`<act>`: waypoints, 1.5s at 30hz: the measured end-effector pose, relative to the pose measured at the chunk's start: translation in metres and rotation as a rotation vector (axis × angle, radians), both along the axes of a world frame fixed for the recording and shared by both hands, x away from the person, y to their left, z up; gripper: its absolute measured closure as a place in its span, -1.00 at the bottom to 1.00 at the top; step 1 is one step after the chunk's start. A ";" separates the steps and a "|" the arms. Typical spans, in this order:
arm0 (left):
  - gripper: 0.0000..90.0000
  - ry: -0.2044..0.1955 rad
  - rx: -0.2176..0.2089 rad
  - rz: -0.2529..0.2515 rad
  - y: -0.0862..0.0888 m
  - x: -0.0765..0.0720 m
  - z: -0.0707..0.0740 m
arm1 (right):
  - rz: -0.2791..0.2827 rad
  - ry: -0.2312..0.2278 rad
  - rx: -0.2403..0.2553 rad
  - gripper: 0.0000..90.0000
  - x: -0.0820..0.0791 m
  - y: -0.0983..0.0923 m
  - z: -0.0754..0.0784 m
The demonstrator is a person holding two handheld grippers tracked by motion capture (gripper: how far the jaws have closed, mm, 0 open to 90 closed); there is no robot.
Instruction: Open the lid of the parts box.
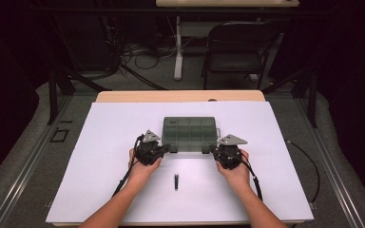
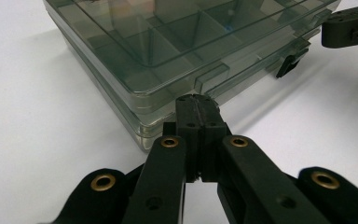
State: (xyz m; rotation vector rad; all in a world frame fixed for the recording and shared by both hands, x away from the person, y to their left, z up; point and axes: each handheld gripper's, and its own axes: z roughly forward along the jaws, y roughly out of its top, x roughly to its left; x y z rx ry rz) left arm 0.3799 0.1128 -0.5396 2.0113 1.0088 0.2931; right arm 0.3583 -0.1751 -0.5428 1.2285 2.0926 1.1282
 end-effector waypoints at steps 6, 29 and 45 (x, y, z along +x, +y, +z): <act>1.00 -0.003 -0.001 0.023 0.002 0.001 0.000 | -0.020 -0.004 -0.007 0.99 0.002 -0.004 0.000; 1.00 -0.003 -0.050 0.089 0.010 0.022 0.033 | -0.071 -0.017 0.017 0.99 0.024 -0.008 0.029; 1.00 -0.023 -0.052 0.131 0.003 0.050 0.067 | -0.111 -0.033 0.015 0.99 0.053 -0.001 0.062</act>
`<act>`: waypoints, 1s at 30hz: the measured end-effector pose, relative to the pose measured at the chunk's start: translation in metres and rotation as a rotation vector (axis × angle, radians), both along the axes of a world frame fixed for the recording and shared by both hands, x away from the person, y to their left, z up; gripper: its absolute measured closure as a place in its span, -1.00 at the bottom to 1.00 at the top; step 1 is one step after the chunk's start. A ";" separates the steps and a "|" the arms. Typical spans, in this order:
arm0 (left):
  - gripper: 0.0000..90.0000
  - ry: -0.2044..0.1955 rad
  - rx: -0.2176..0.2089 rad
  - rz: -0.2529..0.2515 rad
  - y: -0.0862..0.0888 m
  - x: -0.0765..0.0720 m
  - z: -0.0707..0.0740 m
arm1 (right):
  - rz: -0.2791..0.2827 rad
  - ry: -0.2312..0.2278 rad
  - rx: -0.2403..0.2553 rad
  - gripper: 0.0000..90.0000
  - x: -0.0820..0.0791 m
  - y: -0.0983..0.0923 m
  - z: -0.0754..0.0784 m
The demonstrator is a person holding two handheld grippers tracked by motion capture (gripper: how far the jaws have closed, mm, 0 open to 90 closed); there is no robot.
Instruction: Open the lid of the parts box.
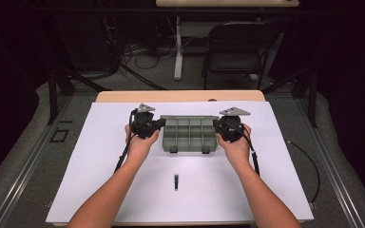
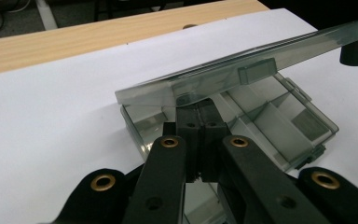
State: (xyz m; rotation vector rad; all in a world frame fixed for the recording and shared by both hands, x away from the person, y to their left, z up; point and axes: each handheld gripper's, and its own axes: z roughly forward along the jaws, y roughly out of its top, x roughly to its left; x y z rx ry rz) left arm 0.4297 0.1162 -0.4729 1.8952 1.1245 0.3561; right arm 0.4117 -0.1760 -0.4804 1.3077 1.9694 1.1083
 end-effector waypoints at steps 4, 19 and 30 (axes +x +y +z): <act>0.99 -0.001 -0.002 0.002 -0.002 0.003 0.002 | -0.010 -0.009 0.009 1.00 0.004 -0.001 0.004; 0.99 -0.002 -0.002 0.014 -0.002 0.007 0.003 | 0.006 -0.019 0.016 0.89 -0.002 -0.008 0.007; 0.98 -0.001 0.002 0.019 -0.004 0.010 0.004 | -0.017 -0.055 -0.046 0.66 0.001 -0.019 0.007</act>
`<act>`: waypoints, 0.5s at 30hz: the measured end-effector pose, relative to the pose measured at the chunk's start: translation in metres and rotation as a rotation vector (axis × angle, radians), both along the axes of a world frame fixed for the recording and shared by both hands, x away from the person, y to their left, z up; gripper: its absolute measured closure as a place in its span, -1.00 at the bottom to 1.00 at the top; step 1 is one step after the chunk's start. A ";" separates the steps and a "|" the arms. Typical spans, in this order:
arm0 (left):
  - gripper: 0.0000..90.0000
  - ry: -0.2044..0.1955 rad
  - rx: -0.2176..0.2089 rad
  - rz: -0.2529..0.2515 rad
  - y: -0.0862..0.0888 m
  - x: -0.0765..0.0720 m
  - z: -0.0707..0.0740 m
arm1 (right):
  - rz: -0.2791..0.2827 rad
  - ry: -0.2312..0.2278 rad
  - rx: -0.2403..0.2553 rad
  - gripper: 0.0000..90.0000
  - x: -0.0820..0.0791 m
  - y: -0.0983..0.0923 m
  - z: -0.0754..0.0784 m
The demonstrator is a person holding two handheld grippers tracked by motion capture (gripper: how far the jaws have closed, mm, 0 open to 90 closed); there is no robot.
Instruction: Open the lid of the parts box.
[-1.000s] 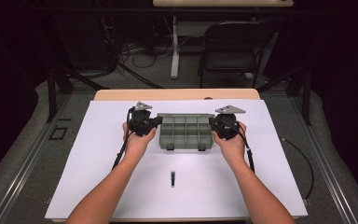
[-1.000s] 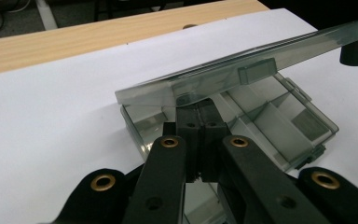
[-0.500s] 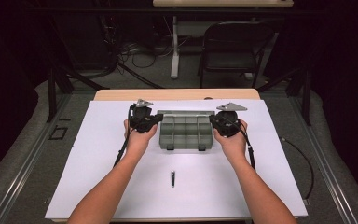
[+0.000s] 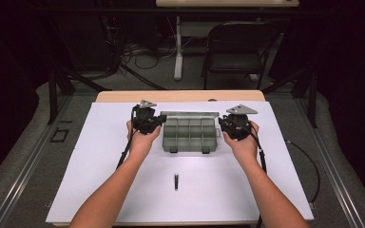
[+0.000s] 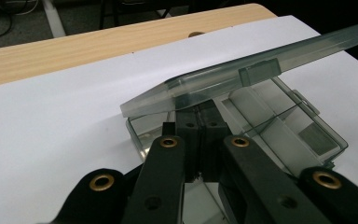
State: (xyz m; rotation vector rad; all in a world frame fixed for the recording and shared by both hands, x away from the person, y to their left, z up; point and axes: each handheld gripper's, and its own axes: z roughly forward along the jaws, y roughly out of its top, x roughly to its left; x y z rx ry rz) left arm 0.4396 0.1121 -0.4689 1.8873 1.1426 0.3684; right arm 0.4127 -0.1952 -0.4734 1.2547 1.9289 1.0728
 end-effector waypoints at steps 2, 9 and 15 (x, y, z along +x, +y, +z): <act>0.98 0.002 0.000 0.001 0.000 0.001 0.000 | 0.004 0.010 0.000 0.64 0.005 0.001 -0.004; 0.98 0.000 0.000 0.002 -0.002 0.003 -0.001 | -0.016 0.057 -0.033 0.59 0.025 0.007 -0.016; 0.98 -0.003 0.002 0.007 -0.004 0.006 -0.002 | -0.042 0.066 -0.009 0.59 0.040 0.010 -0.024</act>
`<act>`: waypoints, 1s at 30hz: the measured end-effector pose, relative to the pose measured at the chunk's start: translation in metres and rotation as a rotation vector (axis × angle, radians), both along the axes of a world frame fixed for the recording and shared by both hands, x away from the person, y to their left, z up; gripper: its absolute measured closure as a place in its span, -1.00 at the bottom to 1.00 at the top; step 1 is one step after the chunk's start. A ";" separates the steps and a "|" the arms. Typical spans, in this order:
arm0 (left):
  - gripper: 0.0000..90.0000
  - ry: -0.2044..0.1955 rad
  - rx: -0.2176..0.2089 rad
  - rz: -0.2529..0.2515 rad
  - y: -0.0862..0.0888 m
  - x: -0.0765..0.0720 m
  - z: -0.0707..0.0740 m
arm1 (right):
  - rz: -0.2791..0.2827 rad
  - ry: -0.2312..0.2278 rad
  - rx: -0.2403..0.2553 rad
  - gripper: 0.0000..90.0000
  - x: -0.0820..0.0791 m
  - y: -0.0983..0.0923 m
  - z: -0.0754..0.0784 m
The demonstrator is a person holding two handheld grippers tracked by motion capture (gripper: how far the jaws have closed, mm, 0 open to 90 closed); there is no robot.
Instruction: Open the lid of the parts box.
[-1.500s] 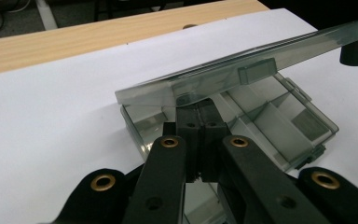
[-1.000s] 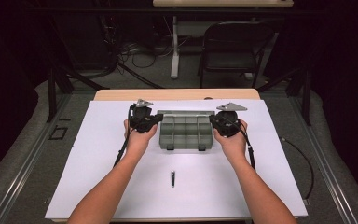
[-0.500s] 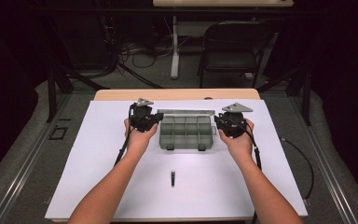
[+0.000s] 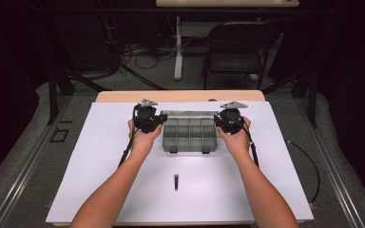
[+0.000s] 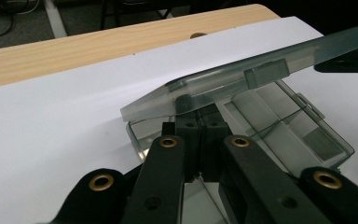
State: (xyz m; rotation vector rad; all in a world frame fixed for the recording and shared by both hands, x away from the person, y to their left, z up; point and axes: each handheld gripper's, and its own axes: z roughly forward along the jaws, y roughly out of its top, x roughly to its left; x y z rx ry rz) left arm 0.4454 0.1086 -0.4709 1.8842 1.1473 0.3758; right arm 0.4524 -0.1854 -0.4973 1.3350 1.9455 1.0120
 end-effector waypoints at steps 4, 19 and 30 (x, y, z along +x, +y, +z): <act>0.98 -0.006 -0.001 0.002 -0.001 0.001 0.002 | -0.028 0.000 0.028 0.60 0.007 0.002 -0.011; 0.93 -0.003 0.014 0.001 0.000 0.002 0.004 | -0.035 -0.031 0.016 0.86 0.016 0.006 -0.026; 0.61 0.020 0.027 -0.014 0.003 -0.002 -0.004 | -0.042 -0.024 0.023 0.90 0.015 0.005 -0.025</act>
